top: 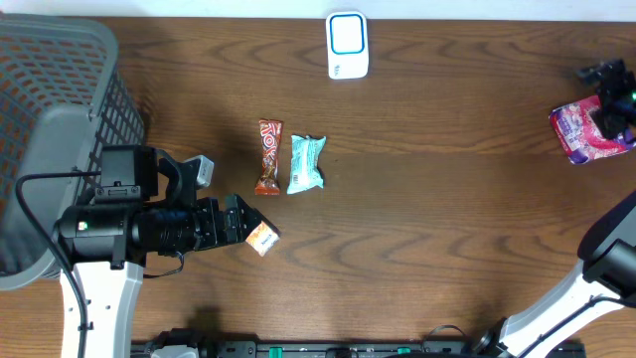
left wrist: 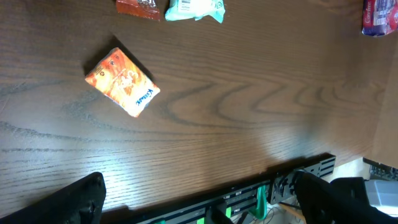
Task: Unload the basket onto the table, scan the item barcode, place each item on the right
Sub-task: 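Carry the purple package right and drop it at the table edge, then reach the right gripper to the mint-green wipes pack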
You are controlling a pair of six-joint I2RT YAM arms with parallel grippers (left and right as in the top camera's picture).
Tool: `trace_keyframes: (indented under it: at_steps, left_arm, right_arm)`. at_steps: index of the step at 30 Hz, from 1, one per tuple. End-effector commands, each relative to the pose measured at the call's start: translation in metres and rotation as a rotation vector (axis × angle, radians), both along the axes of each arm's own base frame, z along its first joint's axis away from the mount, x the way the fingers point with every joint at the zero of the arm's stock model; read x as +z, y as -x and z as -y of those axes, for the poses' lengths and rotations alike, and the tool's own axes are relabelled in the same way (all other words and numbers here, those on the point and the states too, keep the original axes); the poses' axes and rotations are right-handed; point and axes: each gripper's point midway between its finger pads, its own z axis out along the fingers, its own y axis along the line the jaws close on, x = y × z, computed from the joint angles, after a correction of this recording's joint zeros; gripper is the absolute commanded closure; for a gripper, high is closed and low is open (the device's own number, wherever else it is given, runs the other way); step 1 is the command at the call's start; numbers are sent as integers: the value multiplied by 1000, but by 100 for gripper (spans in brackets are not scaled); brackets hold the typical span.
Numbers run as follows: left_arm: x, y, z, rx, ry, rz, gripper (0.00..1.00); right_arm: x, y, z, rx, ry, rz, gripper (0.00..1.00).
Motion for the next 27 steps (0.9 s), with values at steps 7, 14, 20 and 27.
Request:
trace_keyframes:
  at_steps: [7,14,20,27]
  left_arm:
    - [-2,1,-1,-9,-11,1,2]
    - [-2,1,-1,-9,-11,2,2]
    - [-2,1,-1,-9,-11,2,2]
    - [-2,1,-1,-9,-11,1,2]
  right_arm:
    - [102,-7,-196,635,80,268,1]
    - [57,39,-329,907,72,31,1]
    - [33,74,-404,1052,241,-81,1]
    - [17,100,-448,1123,497,-131,1]
